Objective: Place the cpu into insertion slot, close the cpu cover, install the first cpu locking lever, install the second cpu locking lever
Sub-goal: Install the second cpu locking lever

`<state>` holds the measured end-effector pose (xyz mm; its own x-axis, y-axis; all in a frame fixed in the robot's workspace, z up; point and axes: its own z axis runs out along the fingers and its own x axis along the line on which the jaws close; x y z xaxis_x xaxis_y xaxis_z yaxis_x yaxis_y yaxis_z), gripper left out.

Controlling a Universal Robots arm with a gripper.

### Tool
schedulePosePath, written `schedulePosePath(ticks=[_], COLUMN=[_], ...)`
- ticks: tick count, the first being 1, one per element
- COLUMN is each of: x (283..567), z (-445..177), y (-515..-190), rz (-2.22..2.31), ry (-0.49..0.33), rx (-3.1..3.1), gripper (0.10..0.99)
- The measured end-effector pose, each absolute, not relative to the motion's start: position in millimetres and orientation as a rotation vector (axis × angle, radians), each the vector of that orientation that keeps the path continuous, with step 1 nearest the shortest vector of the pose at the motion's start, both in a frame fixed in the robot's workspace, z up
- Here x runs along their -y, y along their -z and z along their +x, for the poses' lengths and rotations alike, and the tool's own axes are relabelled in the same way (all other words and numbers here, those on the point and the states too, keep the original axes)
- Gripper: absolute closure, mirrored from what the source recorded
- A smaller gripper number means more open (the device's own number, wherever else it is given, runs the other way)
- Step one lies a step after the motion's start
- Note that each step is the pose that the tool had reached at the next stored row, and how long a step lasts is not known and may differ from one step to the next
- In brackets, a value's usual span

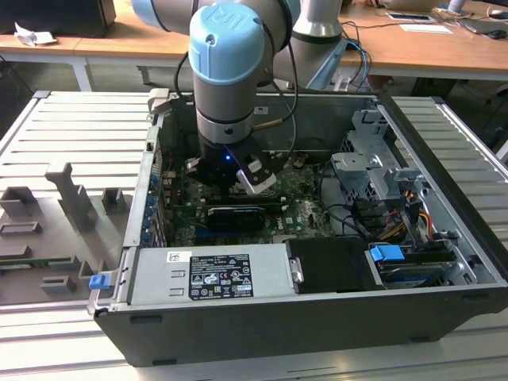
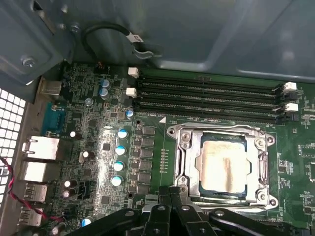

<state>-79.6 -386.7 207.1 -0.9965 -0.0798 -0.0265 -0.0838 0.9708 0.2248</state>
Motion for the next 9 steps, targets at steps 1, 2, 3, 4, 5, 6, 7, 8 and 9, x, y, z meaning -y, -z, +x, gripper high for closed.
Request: schedulePosePath(ticks=[1, 2, 3, 4, 5, 6, 7, 8, 9], x=[386.8, 386.7, 386.8, 386.8, 386.8, 386.8, 386.8, 386.8, 386.8], z=[-79.6, -79.6, -79.6, -79.6, -79.6, -79.6, -79.7, -79.6, -79.7], y=[-207.7, -208.5, -209.3, -210.2, -211.8, -213.4, -215.4, -217.5, -219.8], rz=[-0.129, -0.129, -0.129, -0.129, -0.129, -0.129, -0.129, -0.129, -0.128], ry=[-0.355, -0.355, -0.355, -0.355, -0.355, -0.355, -0.355, -0.355, -0.355], rx=[-3.101, -3.101, -3.101, -3.101, -3.101, -3.101, -3.101, -3.102, -3.102], gripper=[0.98, 0.98, 0.98, 0.98, 0.98, 0.98, 0.98, 0.98, 0.98])
